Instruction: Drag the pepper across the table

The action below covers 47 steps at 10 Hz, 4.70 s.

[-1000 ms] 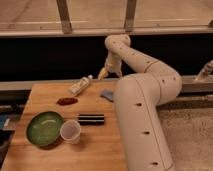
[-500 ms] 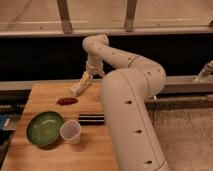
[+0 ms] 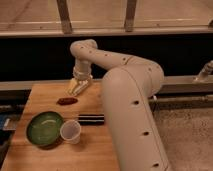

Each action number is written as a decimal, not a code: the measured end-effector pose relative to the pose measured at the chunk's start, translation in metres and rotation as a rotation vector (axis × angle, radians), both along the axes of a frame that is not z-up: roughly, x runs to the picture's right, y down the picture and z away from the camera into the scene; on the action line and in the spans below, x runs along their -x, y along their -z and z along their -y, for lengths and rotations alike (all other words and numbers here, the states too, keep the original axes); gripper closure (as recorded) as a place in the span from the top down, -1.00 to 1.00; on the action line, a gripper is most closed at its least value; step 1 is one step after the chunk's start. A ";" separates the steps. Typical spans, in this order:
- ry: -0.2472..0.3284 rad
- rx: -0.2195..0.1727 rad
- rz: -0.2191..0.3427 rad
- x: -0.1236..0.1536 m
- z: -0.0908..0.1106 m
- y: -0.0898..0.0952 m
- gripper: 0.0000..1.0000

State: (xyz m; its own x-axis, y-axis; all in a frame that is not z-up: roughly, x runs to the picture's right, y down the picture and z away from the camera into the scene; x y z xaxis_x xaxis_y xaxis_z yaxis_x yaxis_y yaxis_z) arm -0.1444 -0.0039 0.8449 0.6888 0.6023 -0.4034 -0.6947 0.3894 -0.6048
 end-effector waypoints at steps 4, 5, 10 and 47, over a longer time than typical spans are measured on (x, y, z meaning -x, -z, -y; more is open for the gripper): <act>0.006 0.000 0.001 -0.001 0.000 -0.001 0.60; 0.027 -0.001 0.009 0.005 0.001 -0.005 0.60; 0.200 0.015 -0.021 0.072 -0.001 -0.044 0.60; 0.212 0.120 0.066 0.094 -0.065 -0.078 -1.00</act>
